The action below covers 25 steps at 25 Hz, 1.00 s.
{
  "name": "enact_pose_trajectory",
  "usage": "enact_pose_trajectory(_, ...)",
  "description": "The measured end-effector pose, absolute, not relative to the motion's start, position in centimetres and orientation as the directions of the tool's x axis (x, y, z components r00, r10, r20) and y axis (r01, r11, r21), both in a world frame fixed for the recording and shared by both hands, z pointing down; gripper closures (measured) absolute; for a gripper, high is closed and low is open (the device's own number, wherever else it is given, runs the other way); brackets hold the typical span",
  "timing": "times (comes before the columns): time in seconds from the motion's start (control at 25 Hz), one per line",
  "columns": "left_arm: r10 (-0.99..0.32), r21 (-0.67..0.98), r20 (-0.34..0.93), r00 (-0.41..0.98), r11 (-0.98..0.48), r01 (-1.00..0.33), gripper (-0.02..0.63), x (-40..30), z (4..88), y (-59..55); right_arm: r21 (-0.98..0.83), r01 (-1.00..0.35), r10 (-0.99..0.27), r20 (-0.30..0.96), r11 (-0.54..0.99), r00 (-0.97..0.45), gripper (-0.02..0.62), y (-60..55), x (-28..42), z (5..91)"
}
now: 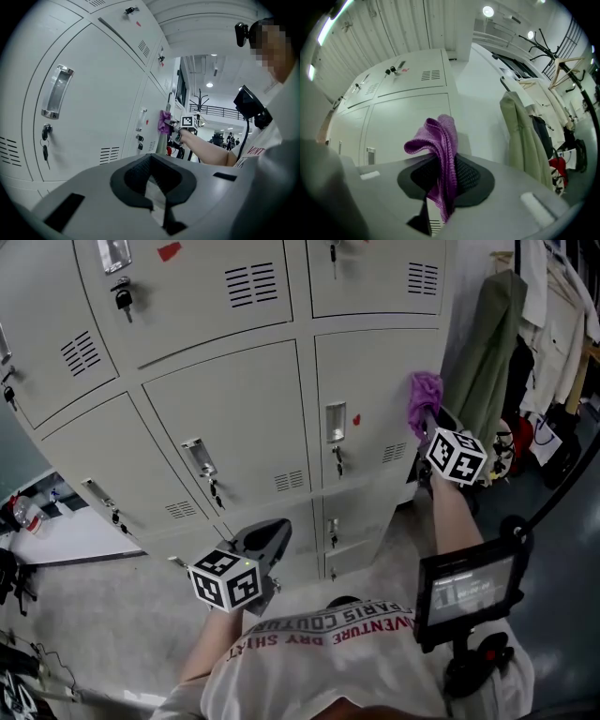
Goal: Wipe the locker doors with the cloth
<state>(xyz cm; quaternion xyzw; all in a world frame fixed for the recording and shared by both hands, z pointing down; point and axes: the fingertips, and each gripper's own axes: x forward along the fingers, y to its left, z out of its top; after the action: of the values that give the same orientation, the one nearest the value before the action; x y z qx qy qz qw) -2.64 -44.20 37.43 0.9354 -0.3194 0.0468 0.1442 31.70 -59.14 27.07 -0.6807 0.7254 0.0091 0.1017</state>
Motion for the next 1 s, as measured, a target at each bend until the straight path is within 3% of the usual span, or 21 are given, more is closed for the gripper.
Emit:
enact_pose_trajectory(0.44, -0.591, 0.239, 0.158, 0.791, -0.754, -0.612, 0.606, -2.2, 36.9, -45.5, -0.122, -0.905, -0.899, -0.225, 0.408, -0.375, 0.518, -55.8, 18.4, 28.3)
enact_pose_trajectory(1.0, -0.607, 0.237, 0.145, 0.782, -0.746, -0.623, 0.606, -3.0, 36.7, -45.8, -0.118, -0.892, -0.900, -0.085, 0.436, -0.429, 0.518, -58.7, 13.9, 35.8)
